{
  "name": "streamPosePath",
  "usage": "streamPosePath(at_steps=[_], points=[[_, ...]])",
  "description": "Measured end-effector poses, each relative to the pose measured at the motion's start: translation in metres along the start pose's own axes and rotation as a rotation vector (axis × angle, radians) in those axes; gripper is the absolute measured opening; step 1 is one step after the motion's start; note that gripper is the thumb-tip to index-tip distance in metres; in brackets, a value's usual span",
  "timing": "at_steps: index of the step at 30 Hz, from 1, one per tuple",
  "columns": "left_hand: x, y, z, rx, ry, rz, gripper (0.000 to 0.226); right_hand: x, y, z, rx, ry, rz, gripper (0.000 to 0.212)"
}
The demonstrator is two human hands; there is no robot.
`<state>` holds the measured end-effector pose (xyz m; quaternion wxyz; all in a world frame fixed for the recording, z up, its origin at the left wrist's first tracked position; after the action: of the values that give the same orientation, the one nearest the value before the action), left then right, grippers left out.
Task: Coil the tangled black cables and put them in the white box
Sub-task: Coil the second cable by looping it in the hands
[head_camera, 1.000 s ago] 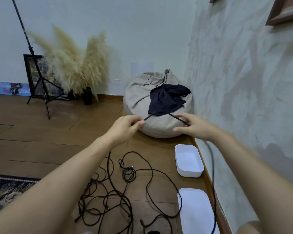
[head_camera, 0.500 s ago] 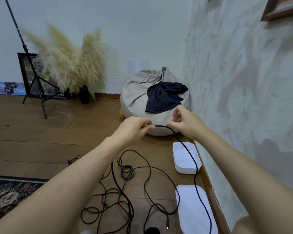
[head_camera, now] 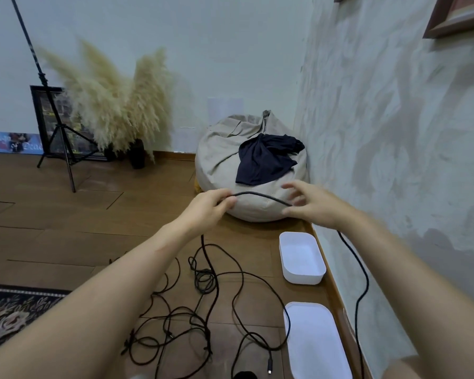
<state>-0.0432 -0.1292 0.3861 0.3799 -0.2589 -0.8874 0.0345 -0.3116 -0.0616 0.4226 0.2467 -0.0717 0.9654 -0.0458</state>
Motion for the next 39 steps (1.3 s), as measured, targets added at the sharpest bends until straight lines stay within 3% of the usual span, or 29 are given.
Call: streamPosePath(at_steps=[1, 4, 6, 8, 12, 13, 15, 17, 19, 22, 23, 25, 28, 29, 30, 32, 34, 36, 39], points=[[0.013, 0.0, 0.004, -0.003, -0.022, 0.062, 0.026, -0.013, -0.001, 0.006, -0.044, -0.025, -0.062, 0.049], [0.04, -0.001, 0.015, 0.012, -0.038, 0.164, 0.023, -0.04, -0.005, 0.02, -0.09, -0.134, -0.221, 0.019], [0.031, -0.001, 0.011, -0.003, 0.013, 0.106, 0.027, -0.034, -0.006, 0.011, 0.061, -0.151, -0.166, 0.021], [0.013, 0.003, 0.001, -0.058, 0.038, 0.006, 0.032, -0.011, -0.005, 0.001, 0.197, -0.02, -0.069, 0.024], [-0.002, 0.006, -0.005, -0.055, 0.04, -0.054, 0.03, 0.014, 0.001, 0.004, -0.006, 0.012, 0.057, 0.014], [0.003, 0.006, -0.003, -0.026, 0.027, -0.025, 0.03, 0.008, 0.001, 0.008, -0.058, -0.029, 0.033, 0.01], [0.019, 0.004, 0.005, 0.02, 0.004, 0.067, 0.028, -0.01, -0.001, 0.013, -0.111, -0.116, -0.051, 0.03], [0.036, 0.003, 0.011, 0.038, 0.001, 0.145, 0.027, -0.029, -0.001, 0.017, -0.117, -0.18, -0.148, 0.018], [0.034, 0.001, 0.012, 0.004, 0.021, 0.127, 0.028, -0.032, -0.003, 0.013, 0.026, -0.075, -0.229, 0.02], [-0.002, 0.001, 0.001, -0.082, -0.087, -0.016, 0.037, -0.008, -0.002, -0.01, 0.286, 0.069, -0.112, 0.025], [-0.016, 0.002, -0.004, -0.084, -0.123, -0.069, 0.039, 0.006, -0.001, -0.018, 0.279, 0.088, -0.032, 0.023], [-0.032, 0.004, -0.013, -0.05, -0.15, -0.126, 0.039, 0.025, 0.006, -0.024, 0.106, 0.067, 0.089, 0.018], [-0.018, 0.002, -0.011, -0.025, -0.166, -0.035, 0.035, 0.015, 0.008, -0.009, -0.022, -0.015, 0.07, 0.069], [-0.005, 0.002, -0.006, -0.034, -0.176, 0.021, 0.034, 0.005, 0.005, -0.001, -0.036, -0.029, 0.024, 0.073], [0.007, 0.001, 0.001, -0.04, -0.19, 0.08, 0.033, -0.007, 0.002, 0.009, -0.067, -0.026, -0.042, 0.063], [0.025, 0.001, 0.013, -0.033, -0.211, 0.162, 0.029, -0.028, -0.004, 0.022, -0.106, 0.048, -0.16, 0.017], [0.025, -0.001, 0.015, -0.018, -0.169, 0.15, 0.031, -0.038, -0.003, 0.023, -0.068, 0.079, -0.222, 0.032], [0.011, -0.002, 0.006, -0.025, -0.127, 0.071, 0.035, -0.031, -0.006, 0.015, 0.087, 0.144, -0.201, 0.033], [-0.018, 0.001, -0.009, 0.038, -0.176, -0.033, 0.035, -0.001, -0.003, -0.004, 0.286, 0.216, 0.001, 0.034]])
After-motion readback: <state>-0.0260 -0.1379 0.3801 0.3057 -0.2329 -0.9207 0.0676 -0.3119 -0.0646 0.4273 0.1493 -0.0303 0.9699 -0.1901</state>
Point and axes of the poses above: each hand's wrist, its own y-axis away from the middle knuckle, its own z-axis out of the palm, x = y × z, the point moved 1 cm from there along -y, towards the middle knuckle, and after that the axes turned 5 degrees about -z, right-handed, at the moved point
